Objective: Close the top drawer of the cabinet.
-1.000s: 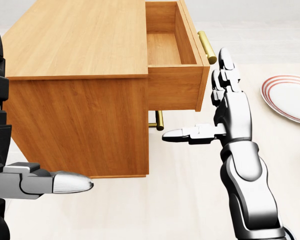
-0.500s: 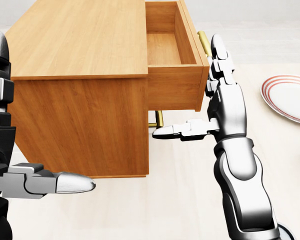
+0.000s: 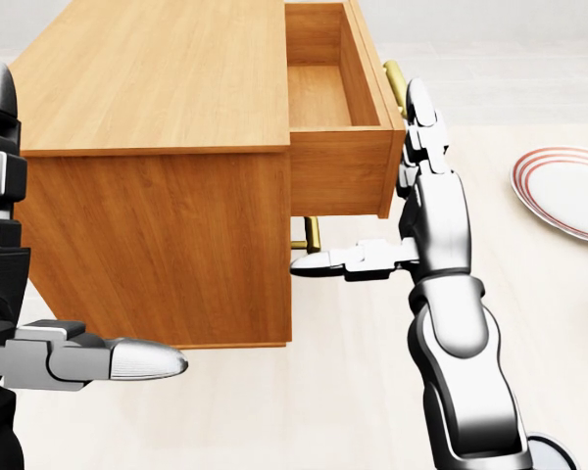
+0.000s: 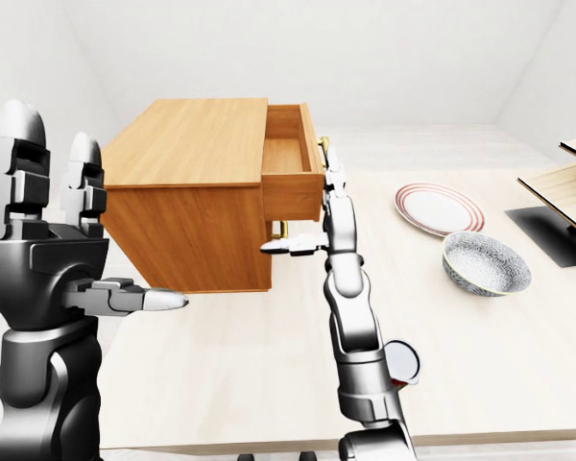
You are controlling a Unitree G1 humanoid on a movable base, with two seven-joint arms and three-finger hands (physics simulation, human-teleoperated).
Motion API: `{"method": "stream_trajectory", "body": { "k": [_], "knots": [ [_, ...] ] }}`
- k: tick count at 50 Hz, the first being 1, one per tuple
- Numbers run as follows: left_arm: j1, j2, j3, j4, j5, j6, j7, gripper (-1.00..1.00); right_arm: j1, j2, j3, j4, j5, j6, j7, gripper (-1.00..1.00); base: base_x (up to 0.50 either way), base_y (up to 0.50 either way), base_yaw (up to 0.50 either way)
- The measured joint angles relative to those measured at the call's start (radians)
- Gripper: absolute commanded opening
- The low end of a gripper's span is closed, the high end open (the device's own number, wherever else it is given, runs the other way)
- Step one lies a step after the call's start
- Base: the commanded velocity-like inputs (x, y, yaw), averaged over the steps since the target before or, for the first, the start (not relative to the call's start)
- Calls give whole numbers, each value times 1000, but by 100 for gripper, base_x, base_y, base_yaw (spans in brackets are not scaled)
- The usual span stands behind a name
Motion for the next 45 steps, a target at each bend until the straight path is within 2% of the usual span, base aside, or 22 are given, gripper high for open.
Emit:
{"method": "stream_trajectory", "body": {
  "k": [15, 28, 45],
  "knots": [
    [0, -1, -4, -3, 1, 0, -2, 100, -1, 42, -13, 4, -16, 0, 20, 100, 0, 0, 0],
    [1, -2, -5, -3, 0, 0, -4, 100, -73, 76, -10, 107, -15, 0, 36, 100, 0, 0, 0],
    [1, -2, -7, -4, -1, 0, -6, 100, -177, 130, 87, 264, -31, 0, 30, 100, 0, 0, 0]
  ]
}}
